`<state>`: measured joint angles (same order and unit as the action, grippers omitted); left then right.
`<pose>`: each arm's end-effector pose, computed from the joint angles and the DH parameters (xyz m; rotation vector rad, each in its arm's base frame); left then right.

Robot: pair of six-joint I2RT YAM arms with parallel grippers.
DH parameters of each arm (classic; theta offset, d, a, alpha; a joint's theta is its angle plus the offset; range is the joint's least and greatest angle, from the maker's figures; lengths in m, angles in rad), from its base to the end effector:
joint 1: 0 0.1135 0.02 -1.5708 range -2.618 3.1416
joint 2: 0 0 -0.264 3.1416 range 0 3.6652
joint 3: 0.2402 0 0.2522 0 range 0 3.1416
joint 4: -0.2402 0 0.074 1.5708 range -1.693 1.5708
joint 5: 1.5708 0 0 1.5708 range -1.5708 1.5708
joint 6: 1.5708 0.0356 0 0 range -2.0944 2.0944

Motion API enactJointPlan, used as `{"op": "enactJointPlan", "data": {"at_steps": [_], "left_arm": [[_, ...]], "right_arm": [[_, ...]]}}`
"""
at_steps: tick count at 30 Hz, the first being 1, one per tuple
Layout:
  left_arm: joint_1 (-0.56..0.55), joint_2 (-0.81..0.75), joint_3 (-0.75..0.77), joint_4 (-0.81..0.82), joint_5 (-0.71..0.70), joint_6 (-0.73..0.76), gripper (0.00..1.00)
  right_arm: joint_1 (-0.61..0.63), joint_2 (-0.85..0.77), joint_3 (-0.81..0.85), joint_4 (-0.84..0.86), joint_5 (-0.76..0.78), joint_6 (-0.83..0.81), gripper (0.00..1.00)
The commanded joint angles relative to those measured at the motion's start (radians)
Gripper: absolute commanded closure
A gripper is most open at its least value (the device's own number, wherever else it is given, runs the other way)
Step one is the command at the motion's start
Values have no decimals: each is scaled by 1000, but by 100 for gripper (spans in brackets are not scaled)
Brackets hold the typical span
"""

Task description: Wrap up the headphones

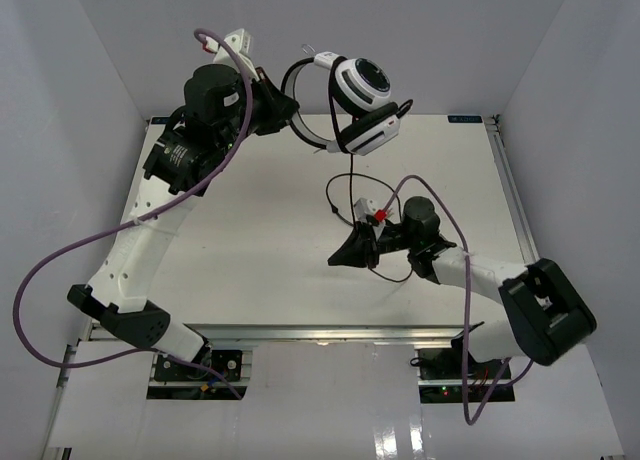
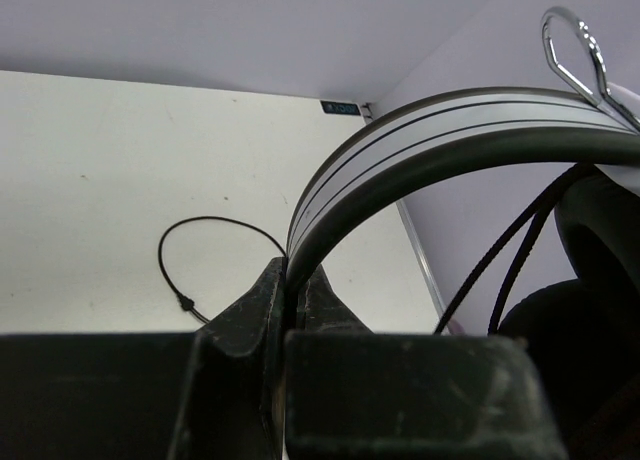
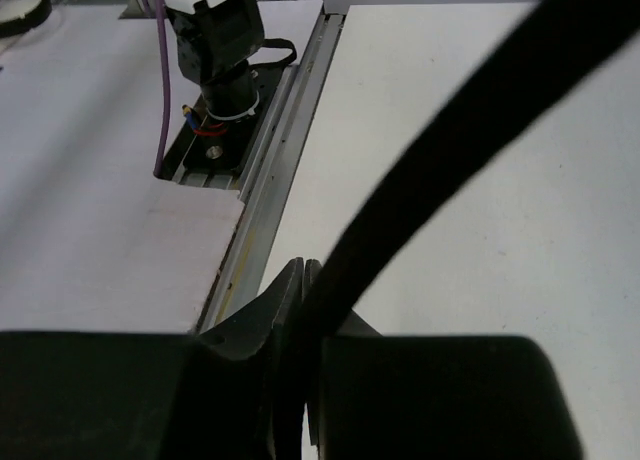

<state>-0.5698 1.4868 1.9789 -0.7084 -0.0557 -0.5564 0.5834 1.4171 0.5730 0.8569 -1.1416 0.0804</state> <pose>0.2473 -0.1561 0.5217 -0.0290 1.8510 -0.7508 0.2125 0.1790 0.2323 -1.2889 1.1832 1.3745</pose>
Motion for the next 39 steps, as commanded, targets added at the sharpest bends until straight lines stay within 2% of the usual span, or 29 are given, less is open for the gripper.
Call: {"op": "enactJointPlan", "data": {"at_steps": [1,6,8,13,16,19,25,28,32,35,39], "left_arm": [[38,-57,28,98,-117,-98,100],[78,-48,3,113,-200,-99,100],[87,-27,-6,110,-256,-55,100],[97,32,-115,124,-402,88,100],[99,49,-253,167,-412,155,100],[99,59,-364,188,-388,185,100],[99,27,-566,204,-319,232,100],[97,-22,-644,220,-282,268,100],[96,-74,-697,225,-151,325,100],[87,-113,-745,229,-35,347,100],[61,-202,-784,239,48,359,100]], "right_arm": [[27,-147,-33,-272,62,-272,92],[31,-200,77,-650,208,-456,92],[47,-221,156,-824,334,-552,92],[136,-278,338,-1119,693,-773,92],[173,-294,456,-1221,915,-871,92],[177,-284,565,-1247,1076,-962,92],[176,-212,701,-1192,1269,-1055,92],[165,-177,746,-1167,1278,-1057,92],[146,-119,788,-1142,1251,-1035,92],[100,-70,812,-1112,1167,-985,92],[12,20,863,-1101,987,-825,92]]}}
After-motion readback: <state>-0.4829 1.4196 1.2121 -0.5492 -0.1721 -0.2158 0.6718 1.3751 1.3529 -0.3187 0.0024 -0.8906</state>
